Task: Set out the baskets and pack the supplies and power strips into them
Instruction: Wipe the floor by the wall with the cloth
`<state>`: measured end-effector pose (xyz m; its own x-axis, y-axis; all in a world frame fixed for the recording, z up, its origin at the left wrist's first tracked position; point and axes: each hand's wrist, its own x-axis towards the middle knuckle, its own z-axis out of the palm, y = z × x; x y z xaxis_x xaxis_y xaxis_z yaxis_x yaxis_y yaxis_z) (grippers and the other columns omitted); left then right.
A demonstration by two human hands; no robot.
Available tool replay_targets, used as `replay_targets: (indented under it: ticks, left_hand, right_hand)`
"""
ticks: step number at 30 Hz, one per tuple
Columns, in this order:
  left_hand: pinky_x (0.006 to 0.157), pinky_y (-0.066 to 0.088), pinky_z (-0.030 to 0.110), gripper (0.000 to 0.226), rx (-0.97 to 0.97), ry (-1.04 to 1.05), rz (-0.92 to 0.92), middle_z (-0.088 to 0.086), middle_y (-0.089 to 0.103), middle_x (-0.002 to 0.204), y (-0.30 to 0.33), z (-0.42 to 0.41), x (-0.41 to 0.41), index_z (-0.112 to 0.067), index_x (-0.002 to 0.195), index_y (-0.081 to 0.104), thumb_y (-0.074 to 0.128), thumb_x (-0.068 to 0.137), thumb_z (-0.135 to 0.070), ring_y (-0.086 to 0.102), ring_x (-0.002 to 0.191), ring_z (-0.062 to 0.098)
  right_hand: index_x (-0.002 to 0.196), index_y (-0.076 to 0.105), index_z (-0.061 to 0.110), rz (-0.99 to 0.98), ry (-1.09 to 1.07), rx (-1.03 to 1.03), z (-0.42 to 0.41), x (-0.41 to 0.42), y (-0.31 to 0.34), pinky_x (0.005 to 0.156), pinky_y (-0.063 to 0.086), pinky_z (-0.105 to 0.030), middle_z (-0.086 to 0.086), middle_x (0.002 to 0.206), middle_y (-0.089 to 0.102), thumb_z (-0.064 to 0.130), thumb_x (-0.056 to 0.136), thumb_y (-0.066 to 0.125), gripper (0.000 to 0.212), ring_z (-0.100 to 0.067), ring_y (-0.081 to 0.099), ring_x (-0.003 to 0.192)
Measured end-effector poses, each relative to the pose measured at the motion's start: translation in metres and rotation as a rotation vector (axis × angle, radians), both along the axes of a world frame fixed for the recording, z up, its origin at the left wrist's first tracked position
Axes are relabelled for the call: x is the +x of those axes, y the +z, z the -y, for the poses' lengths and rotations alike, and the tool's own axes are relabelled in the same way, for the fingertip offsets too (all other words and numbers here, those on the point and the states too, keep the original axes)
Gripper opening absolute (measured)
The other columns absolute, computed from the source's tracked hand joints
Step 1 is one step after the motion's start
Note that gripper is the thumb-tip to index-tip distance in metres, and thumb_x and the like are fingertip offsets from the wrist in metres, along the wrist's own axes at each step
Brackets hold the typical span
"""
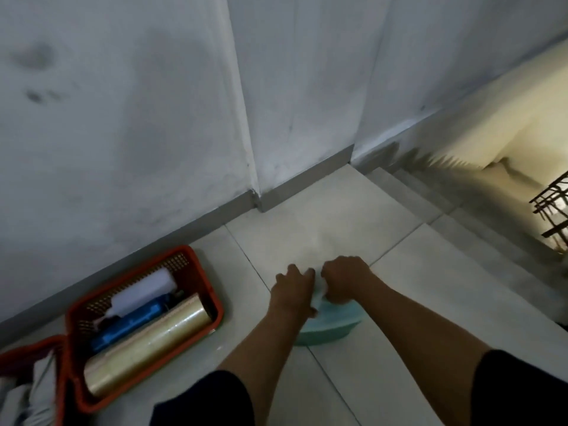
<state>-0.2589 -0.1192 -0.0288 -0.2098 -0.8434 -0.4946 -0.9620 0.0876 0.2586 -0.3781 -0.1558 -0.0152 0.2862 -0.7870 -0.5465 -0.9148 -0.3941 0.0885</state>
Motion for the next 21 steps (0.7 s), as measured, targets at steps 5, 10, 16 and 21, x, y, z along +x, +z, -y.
replay_targets:
  ticks: [5, 10, 16, 21]
  left_hand:
    - [0.092, 0.044, 0.044, 0.068, 0.016, -0.070, -0.006, 0.021, 0.038, 0.135, 0.006, 0.007, 0.004, -0.014, 0.140, 0.030, 0.062, 0.085, -0.038, 0.042, 0.119, 0.038]
    - [0.093, 0.045, 0.044, 0.056, 0.062, -0.102, -0.073, 0.021, 0.042, 0.133, 0.014, 0.045, 0.041, -0.009, 0.134, 0.040, 0.057, 0.089, -0.037, 0.039, 0.122, 0.036]
    - [0.089, 0.044, 0.040, 0.051, 0.011, -0.075, -0.039, 0.018, 0.048, 0.125, 0.028, 0.110, 0.113, -0.010, 0.130, 0.047, 0.049, 0.092, -0.044, 0.042, 0.115, 0.032]
    - [0.088, 0.051, 0.042, 0.048, -0.165, 0.011, -0.053, 0.019, 0.050, 0.127, 0.027, 0.153, 0.165, -0.010, 0.127, 0.053, 0.056, 0.089, -0.039, 0.047, 0.119, 0.035]
  right_hand:
    - [0.120, 0.056, 0.013, -0.044, -0.021, 0.196, 0.017, 0.003, 0.004, 0.089, 0.048, -0.035, -0.008, 0.120, 0.063, 0.039, 0.081, 0.062, 0.047, -0.026, 0.061, 0.109]
    - [0.118, 0.054, 0.015, -0.045, -0.035, 0.261, 0.052, 0.032, 0.012, 0.090, 0.049, -0.035, -0.007, 0.118, 0.062, 0.041, 0.084, 0.057, 0.043, -0.023, 0.060, 0.106]
    - [0.117, 0.055, 0.012, -0.023, 0.052, 0.264, 0.129, 0.105, 0.039, 0.087, 0.046, -0.034, -0.009, 0.117, 0.062, 0.045, 0.083, 0.060, 0.048, -0.026, 0.060, 0.106]
    - [0.116, 0.056, 0.013, 0.036, 0.117, 0.159, 0.179, 0.157, 0.039, 0.085, 0.047, -0.033, -0.008, 0.113, 0.064, 0.040, 0.086, 0.058, 0.041, -0.024, 0.062, 0.102]
